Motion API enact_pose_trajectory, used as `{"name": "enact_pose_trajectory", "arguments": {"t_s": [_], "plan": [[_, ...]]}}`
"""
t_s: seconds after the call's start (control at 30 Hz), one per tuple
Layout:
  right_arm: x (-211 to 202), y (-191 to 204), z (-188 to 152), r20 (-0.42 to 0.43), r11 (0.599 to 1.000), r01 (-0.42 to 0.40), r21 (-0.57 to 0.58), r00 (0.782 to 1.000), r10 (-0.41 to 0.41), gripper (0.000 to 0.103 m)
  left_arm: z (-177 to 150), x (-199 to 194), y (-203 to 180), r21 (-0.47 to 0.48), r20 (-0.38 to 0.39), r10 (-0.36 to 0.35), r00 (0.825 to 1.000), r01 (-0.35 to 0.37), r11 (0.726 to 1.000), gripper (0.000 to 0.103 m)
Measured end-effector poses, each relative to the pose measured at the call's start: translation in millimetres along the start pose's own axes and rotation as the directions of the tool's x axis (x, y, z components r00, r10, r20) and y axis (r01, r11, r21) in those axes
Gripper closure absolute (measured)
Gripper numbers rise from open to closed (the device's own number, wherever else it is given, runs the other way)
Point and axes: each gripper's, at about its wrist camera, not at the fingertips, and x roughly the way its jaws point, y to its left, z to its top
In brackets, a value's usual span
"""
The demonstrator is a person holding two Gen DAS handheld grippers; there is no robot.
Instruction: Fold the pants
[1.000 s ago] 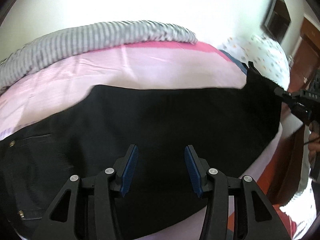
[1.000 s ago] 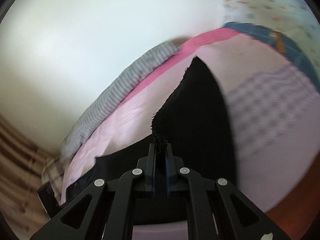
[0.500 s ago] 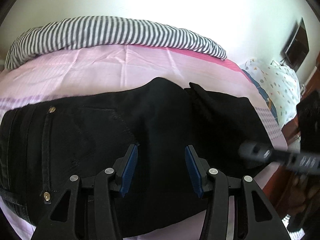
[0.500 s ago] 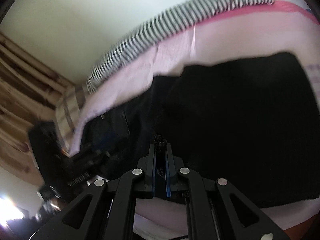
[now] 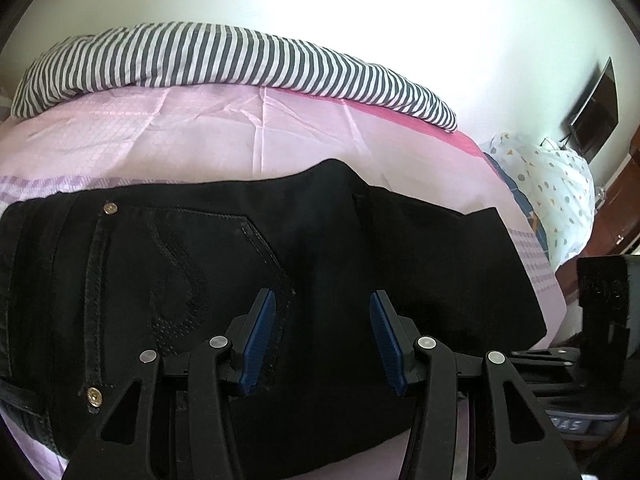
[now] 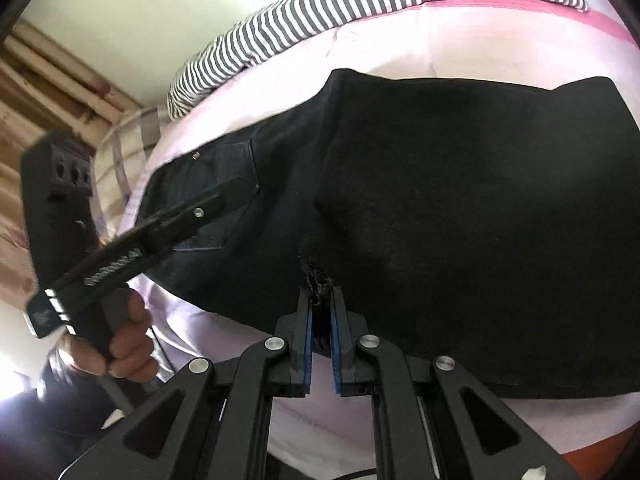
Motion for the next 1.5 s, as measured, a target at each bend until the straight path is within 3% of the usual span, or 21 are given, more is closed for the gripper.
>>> {"name": "enact_pose_trajectory", "arguments": {"t_s": [0.13, 0.27, 0.47, 0.67, 0.7, 0.87, 1.03, 1.13, 1.23, 1.33, 1.4, 1.5], "plan": [[-11.0, -5.9, 2.9, 0.033, 0.999, -0.048, 0.024, 0.998, 0.047, 0.094, -1.3, -2.4, -1.4, -0.017, -0.046, -0.088, 0.995, 0.088, 0.996, 0.053], [-24.3, -10.0, 1.8, 0.071, 0.996, -0.083, 0.029, 0.994, 0.081, 0.094, 2.8, 4.6, -5.8, -0.08, -0.119, -0.208, 0.971, 0.199, 0.977, 0.051], [-37.2, -4.4, 2.6, 0.104, 0.996, -0.086, -0.009, 0.991, 0.087, 0.094, 8.6, 27.5, -14.3, -0.184, -0.21, -0.34, 0.917, 0.304, 0.935, 0.047], [-44.0, -0.3, -2.9, 0.102, 0.995, -0.078, -0.065, 0.991, 0.085, 0.094, 18.5, 47.6, -23.4, -0.258, -0.223, -0.469, 0.855, 0.412, 0.874, 0.047], [-40.2, 1.2, -2.5, 0.098, 0.995, -0.068, -0.076, 0.992, 0.075, 0.093, 19.7, 49.1, -25.9, -0.255, -0.227, -0.47, 0.853, 0.414, 0.874, 0.047], [-32.9, 13.3, -9.9, 0.04, 0.986, -0.075, -0.149, 0.996, 0.082, 0.071, 20.4, 55.0, -28.8, -0.228, -0.256, -0.442, 0.86, 0.391, 0.892, 0.047], [-48.2, 3.2, -12.1, 0.049, 0.987, -0.022, -0.16, 0.998, 0.03, 0.069, 17.0, 59.8, -28.8, -0.206, -0.26, -0.388, 0.884, 0.342, 0.917, 0.047], [-70.0, -18.8, -5.6, 0.11, 0.99, 0.086, -0.115, 0.991, -0.073, 0.069, 14.8, 60.4, -31.8, -0.167, -0.262, -0.35, 0.899, 0.315, 0.934, 0.047], [-82.4, -47.3, 12.8, 0.15, 0.965, 0.26, -0.037, 0.956, -0.252, 0.065, 11.7, 61.8, -35.4, -0.126, -0.266, -0.31, 0.913, 0.286, 0.95, 0.047], [-82.2, -68.6, 24.2, 0.139, 0.906, 0.422, -0.015, 0.898, -0.417, 0.065, 8.1, 63.4, -38.2, -0.091, -0.265, -0.268, 0.926, 0.252, 0.963, 0.047], [-76.9, -77.9, 23.5, 0.108, 0.883, 0.469, -0.025, 0.879, -0.464, 0.065, 5.8, 61.7, -40.9, -0.064, -0.25, -0.242, 0.938, 0.233, 0.97, 0.05], [-67.7, -86.3, 13.3, 0.067, 0.875, 0.483, -0.029, 0.875, -0.48, 0.067, 0.5, 60.0, -51.1, 0.038, -0.228, -0.136, 0.964, 0.148, 0.988, 0.067]]}}
